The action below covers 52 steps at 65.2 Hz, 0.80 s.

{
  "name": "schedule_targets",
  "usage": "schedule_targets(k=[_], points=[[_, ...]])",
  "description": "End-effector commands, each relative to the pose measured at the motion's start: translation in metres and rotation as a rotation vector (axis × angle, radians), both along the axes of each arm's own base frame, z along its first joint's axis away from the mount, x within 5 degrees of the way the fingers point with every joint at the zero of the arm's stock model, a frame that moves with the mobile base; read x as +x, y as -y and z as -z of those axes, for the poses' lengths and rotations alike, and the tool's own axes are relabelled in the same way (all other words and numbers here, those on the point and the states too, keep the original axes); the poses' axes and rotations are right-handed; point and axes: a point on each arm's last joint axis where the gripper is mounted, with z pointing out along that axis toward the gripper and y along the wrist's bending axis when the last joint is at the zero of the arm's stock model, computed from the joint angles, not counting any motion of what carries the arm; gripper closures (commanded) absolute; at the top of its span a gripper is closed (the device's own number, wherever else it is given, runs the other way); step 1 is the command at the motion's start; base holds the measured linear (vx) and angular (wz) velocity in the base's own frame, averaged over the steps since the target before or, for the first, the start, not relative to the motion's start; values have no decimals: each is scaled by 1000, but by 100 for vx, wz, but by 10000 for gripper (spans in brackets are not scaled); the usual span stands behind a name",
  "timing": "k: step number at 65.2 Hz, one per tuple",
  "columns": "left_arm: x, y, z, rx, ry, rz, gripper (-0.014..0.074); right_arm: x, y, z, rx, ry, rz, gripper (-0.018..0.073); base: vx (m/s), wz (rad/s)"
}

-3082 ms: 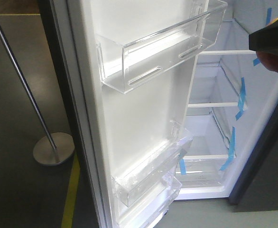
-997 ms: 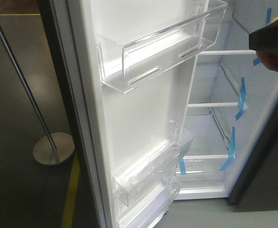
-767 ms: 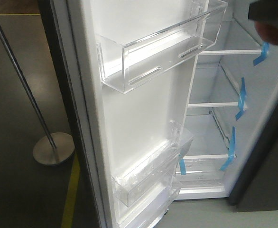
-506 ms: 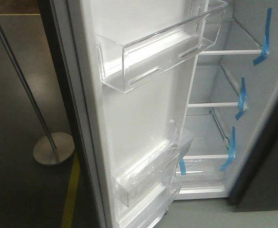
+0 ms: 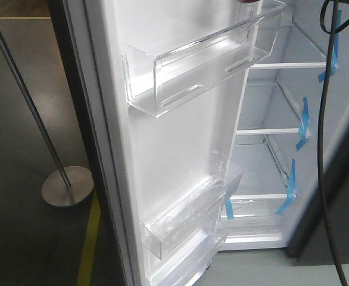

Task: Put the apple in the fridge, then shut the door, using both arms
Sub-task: 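Lower the apple into the upper door bin and open the right gripper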

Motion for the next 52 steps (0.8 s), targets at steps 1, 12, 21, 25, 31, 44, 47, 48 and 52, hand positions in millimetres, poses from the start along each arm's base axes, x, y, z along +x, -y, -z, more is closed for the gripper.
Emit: schedule_targets(k=[1,12,21,25,31,44,47,48,52], points=[[0,1,-2,-12,72,7,604,-12,1,-28,66,78,-2,255,0,0],[0,1,-2,-12,72,7,604,-8,1,-24,57,68,2,82,0,0],[0,1,-2,-12,72,7,604,-7,2,-24,54,67,20,-26,0,0],[0,1,-2,-12,72,7,604,-7,3,-23,52,66,25,-50,0,0],[0,1,-2,-12,72,7,604,-6,3,-23,43,63,27,-49,0,0],[0,1,-2,-12,72,7,604,-11,2,-28,61,70,18,-23,0,0],[0,1,-2,-12,72,7,604,-16,3,-33,61,84,19,-1,0,0],[0,1,-2,-12,72,7,604,-18,3,-35,62,90,18,8,0,0],[0,1,-2,-12,72,7,604,-31,2,-48,61,125,13,61,0,0]])
